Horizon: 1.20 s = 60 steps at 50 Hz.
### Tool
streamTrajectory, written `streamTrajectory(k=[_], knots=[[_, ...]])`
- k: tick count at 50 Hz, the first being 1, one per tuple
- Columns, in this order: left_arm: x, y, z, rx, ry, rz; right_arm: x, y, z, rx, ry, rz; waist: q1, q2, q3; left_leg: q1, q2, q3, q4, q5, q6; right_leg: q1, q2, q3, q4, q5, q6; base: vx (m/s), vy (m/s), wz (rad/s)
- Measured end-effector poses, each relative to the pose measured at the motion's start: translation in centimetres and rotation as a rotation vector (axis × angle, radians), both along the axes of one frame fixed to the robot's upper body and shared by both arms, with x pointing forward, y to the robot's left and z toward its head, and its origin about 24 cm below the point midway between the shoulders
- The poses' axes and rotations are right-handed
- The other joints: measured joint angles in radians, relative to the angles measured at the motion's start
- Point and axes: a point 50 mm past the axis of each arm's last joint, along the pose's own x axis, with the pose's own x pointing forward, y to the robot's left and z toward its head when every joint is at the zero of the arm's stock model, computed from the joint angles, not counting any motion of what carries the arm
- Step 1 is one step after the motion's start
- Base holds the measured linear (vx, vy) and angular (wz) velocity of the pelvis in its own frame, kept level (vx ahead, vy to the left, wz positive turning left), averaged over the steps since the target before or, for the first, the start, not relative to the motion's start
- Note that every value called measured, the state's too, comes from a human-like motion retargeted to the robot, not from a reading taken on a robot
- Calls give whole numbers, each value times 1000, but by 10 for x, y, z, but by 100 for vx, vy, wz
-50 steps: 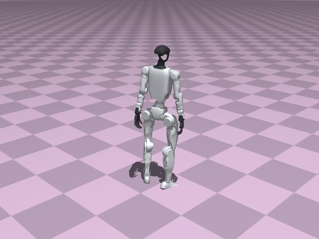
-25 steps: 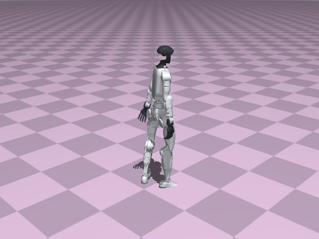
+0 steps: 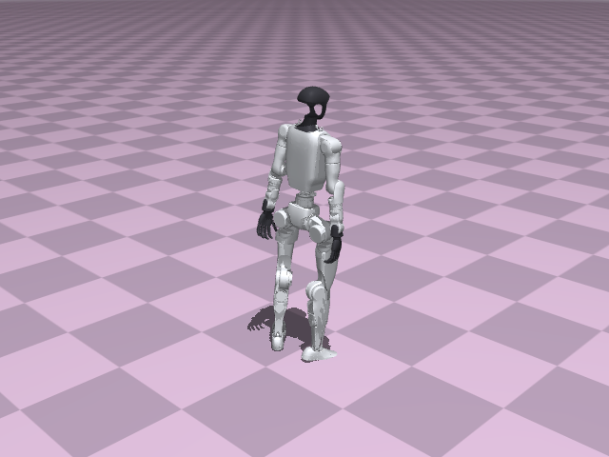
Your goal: In place motions
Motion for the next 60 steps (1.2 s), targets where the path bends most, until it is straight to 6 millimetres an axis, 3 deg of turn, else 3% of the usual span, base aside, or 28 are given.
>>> streamTrajectory(k=[13, 20, 29, 34, 40, 51, 55, 60], knots=[[-11, 19, 5, 48, 50, -12, -16, -14, 4, -24, 25, -74, 168, -78, -35, -107, -79, -272, 15, 13, 53, 136, -73, -287, -45, -53, 41, 17, 17, 139], [-14, 21, 6, 67, 66, 1, 4, -10, 2, 5, -55, -59, 238, -108, -35, -145, -113, -346, 22, 23, 64, 183, -89, -388, -59, -65, 64, 6, 13, 85], [-21, 7, 6, 41, 82, 18, 29, 2, -1, 37, -138, 33, 310, -109, -41, -155, -117, -346, 19, 20, 61, 187, -93, -407, -59, -61, 74, 1, 5, 14], [-22, 2, 6, 41, 76, 73, 34, 9, -2, 52, -150, 99, 314, -101, -40, -140, -104, -304, 15, 16, 58, 175, -88, -367, -56, -53, 69, 1, -3, -46], [-19, 12, 6, 62, 79, 28, 29, 14, -3, 70, -121, 143, 253, -81, -36, -93, -83, -260, 4, -3, 48, 153, -73, -296, -44, -44, 56, -2, -10, -65], [-15, 15, 5, 64, 51, 29, 16, 2, -1, 30, -34, 91, 104, -45, -37, 11, -29, -100, 5, -45, -10, 34, -24, -32, 6, -3, 13, -10, -19, -134], [-22, 5, 5, 39, 59, 57, 23, -5, 1, -2, -17, 94, 28, -25, -39, 56, -9, -17, 6, -40, -42, -17, 14, 93, 22, 22, 0, -18, -15, -187], [-27, -13, 5, -11, 76, 70, 47, -8, 4, -26, -57, 133, -91, -4, -51, 89, -3, 92, 10, -19, -85, -96, 73, 247, 36, 56, -19, -21, -9, -197]])
